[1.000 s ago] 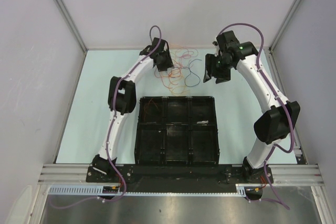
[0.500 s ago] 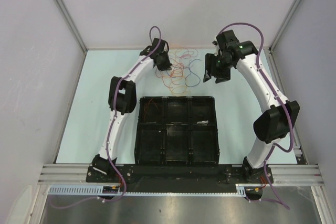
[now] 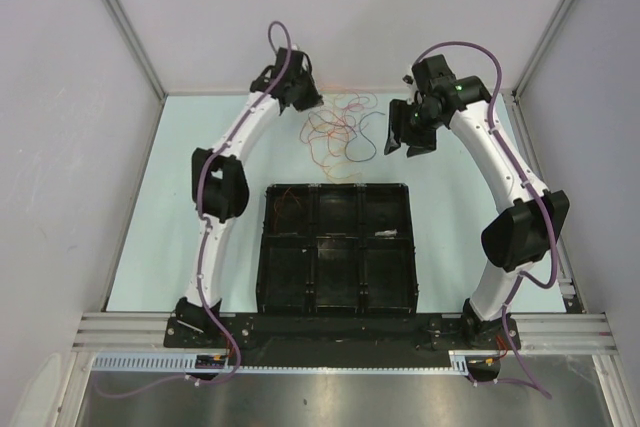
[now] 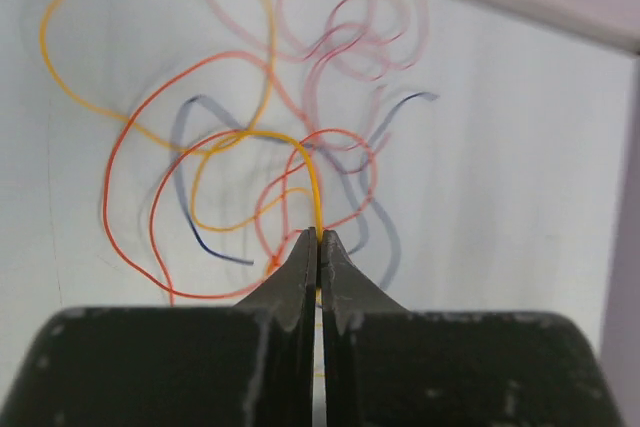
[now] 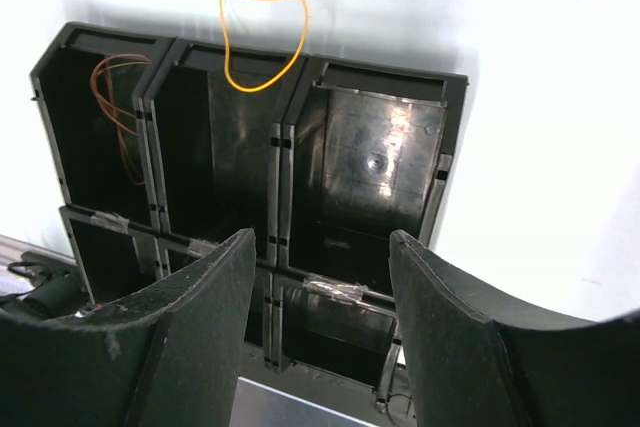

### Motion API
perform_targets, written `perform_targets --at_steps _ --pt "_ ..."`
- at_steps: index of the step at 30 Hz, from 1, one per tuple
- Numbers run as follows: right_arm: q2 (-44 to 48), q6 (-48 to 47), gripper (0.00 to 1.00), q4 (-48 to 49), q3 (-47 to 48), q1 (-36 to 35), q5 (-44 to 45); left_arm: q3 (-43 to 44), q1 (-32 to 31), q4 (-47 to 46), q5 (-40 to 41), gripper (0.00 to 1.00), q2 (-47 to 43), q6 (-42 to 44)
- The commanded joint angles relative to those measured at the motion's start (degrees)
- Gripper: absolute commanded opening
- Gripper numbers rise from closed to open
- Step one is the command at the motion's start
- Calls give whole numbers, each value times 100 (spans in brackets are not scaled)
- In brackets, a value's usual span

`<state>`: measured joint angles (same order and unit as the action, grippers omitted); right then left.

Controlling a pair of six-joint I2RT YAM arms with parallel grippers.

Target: Untangle the cables

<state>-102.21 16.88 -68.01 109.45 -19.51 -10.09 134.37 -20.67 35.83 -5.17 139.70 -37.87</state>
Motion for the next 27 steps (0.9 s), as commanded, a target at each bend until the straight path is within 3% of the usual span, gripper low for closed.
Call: perform_targets --at_steps 1,13,27 --pt "26 8 60 191 261 26 -274 336 89 -550 -255 0 -1373 -248" --pt "562 280 60 692 165 17 -591 670 115 -1886 -1091 0 -2877 -572" --pt "1054 641 61 1694 156 -53 -1706 626 511 -2299 -2232 0 -4239 -1460"
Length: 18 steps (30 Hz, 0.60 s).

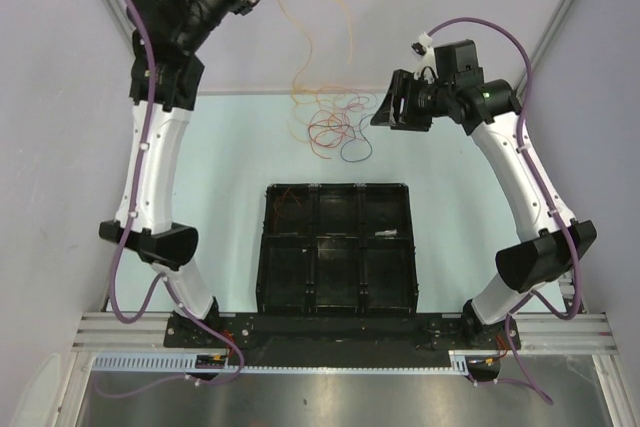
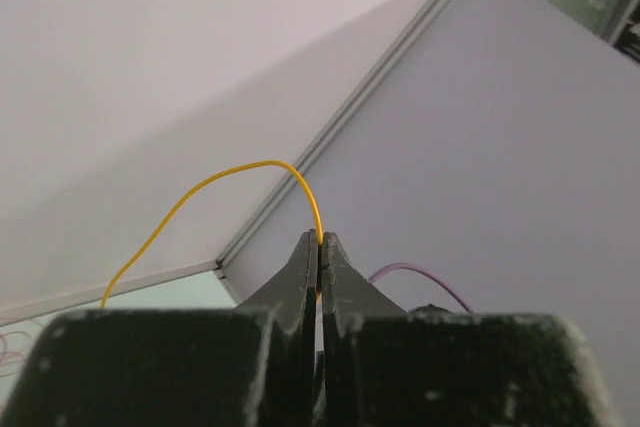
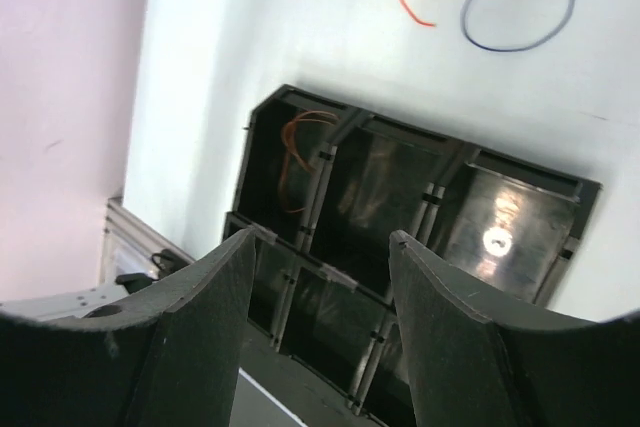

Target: Untangle the cables

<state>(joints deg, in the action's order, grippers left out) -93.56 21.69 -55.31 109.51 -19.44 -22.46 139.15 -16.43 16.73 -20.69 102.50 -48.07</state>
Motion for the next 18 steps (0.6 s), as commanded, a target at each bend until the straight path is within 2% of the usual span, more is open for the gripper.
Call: perform_targets --at_steps 1,7,13,18 --pt "189 151 61 442 149 -95 -531 156 87 -451 -804 0 -555 -518" --pt "294 81 61 530 149 -323 -742 68 104 -1180 -1833 0 -810 -1361" --pt "434 19 63 793 -35 -666 -882 -248 104 -1470 -2053 0 -1135 -1703" --pt "628 28 68 1382 -509 -877 -945 -292 104 -1726 -2062 0 -1197 -1846"
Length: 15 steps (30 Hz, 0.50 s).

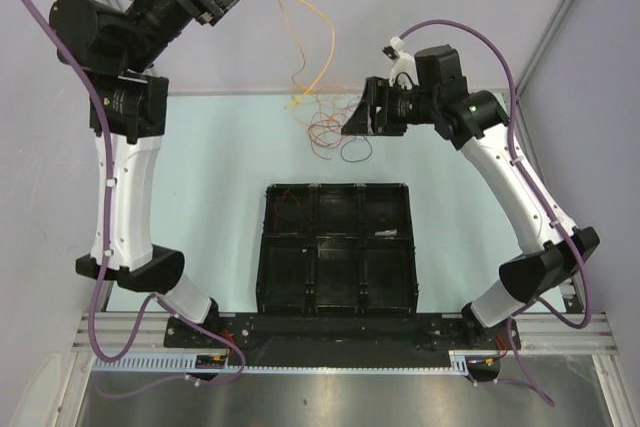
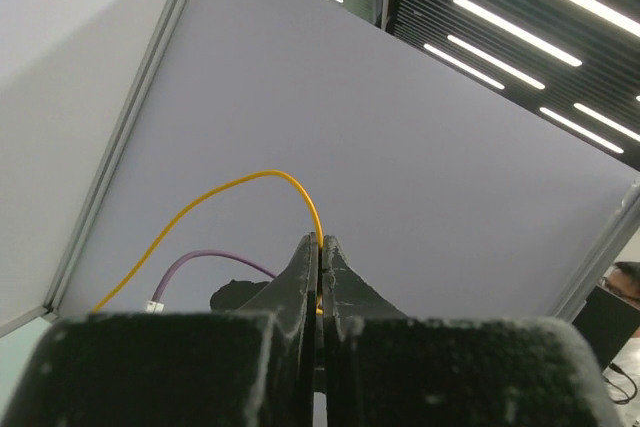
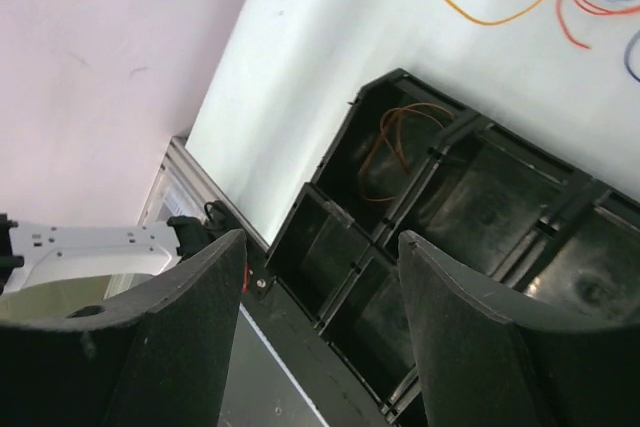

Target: Untangle the cables

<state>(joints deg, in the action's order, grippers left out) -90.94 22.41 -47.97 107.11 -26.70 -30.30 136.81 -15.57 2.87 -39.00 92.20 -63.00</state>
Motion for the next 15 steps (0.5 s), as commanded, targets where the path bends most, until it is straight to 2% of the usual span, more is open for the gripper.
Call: perform_targets --at_steps 1,6,15 --pt "375 -62 68 718 -374 -186 -21 -93 11 -331 -222 0 -185 -353" --pt "95 -395 71 1140 -709 -257 366 -418 19 -489 -239 0 -282 -476" --pt "-1283 -861 69 1035 397 -380 842 -454 19 -516 -345 0 -177 -652"
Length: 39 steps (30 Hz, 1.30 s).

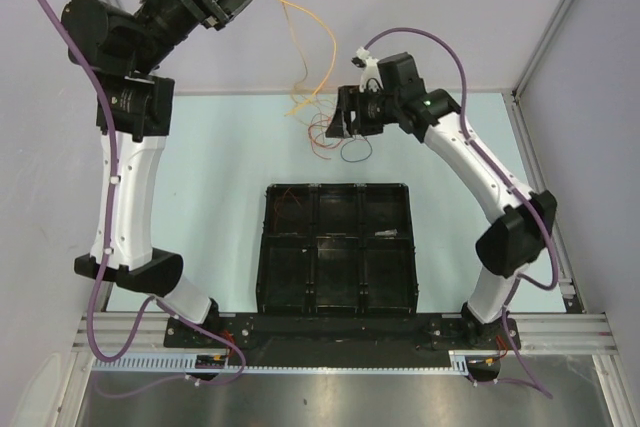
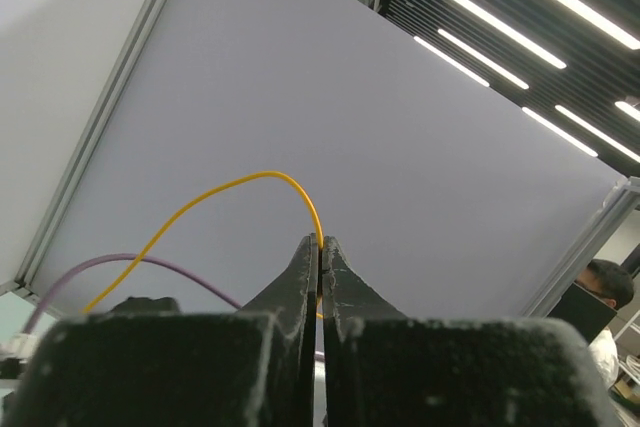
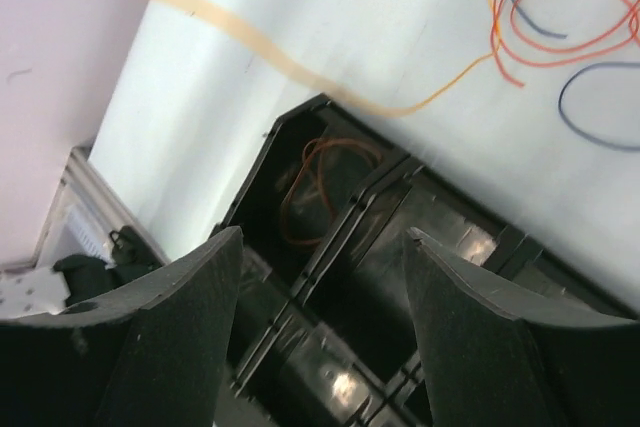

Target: Untangle the cables

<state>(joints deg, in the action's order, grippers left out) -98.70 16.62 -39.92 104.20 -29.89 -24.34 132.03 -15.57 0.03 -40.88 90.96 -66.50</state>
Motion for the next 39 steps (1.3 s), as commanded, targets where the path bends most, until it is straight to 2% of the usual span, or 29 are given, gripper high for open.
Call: perform_targets --at_steps 1,10,19,20,22,24,26,31,33,37,39 --pt "-623 -282 68 222 820 -70 237 7 19 -223 -157 0 -52 -320" --pt "-1362 -54 67 995 1418 -166 263 7 19 -39 -192 0 10 -469" --pt "-1460 166 60 1338 1349 -421 236 -2 28 252 -297 0 27 -416" --pt "-1433 183 56 1347 1322 -439 297 7 28 234 -350 0 53 -425" --pt "-1390 262 39 1487 1173 -439 350 16 37 252 -376 0 71 -443" --pt "-1319 315 13 1566 1111 -447 430 16 37 269 -438 0 97 -469" --pt "-1275 342 1 1549 1155 -465 491 16 46 322 -455 0 98 -452" --pt "-1082 307 0 1163 1532 -500 676 -97 107 480 -473 0 10 -241" --pt "-959 306 0 908 1971 -465 685 -273 116 673 -465 0 -95 66" --pt "-669 324 0 530 2753 -456 685 -1263 116 1007 -237 0 -639 742" --pt "-529 455 0 415 2912 -448 667 -1346 116 1436 -122 0 -693 1006"
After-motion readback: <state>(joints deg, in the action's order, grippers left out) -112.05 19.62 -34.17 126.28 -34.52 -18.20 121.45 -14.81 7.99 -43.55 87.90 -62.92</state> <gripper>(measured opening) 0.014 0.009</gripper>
